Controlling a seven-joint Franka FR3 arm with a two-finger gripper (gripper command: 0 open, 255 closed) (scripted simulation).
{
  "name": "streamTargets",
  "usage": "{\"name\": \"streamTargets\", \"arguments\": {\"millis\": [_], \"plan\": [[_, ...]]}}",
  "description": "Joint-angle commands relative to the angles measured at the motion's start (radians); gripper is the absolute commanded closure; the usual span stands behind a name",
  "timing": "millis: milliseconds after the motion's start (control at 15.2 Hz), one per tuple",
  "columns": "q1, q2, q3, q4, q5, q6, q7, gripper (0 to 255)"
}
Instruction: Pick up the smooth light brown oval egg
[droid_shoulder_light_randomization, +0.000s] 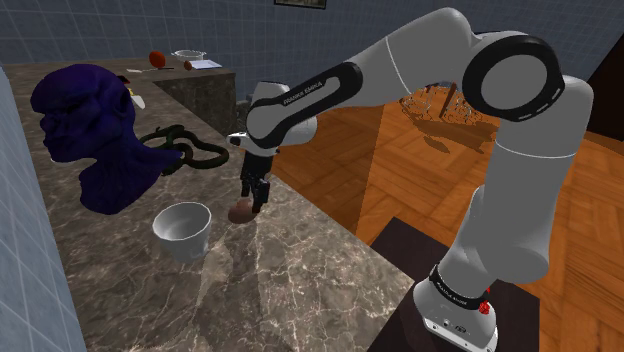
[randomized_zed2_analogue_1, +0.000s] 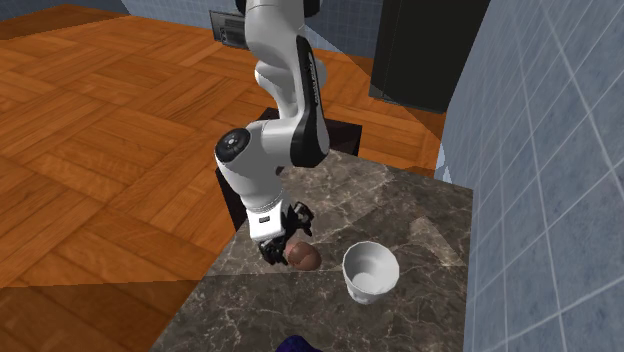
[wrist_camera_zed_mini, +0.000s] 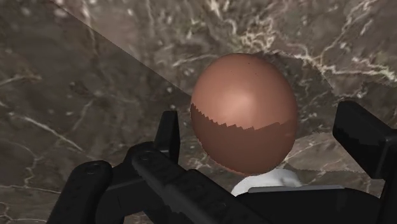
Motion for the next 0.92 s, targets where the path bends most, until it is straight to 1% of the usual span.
{"name": "streamTargets", "arguments": {"millis": [0, 264, 330, 858], "plan": [[-0.001, 0.016, 0.002, -0.006, 0.007, 0.021, -0.012, 0], [-0.001, 0.038, 0.005, -0.013, 0.016, 0.049, -0.024, 0], [-0.001, 0.039, 0.005, -0.011, 0.015, 0.047, -0.023, 255], [-0.001, 0.036, 0.005, -0.013, 0.015, 0.047, -0.024, 255]]}}
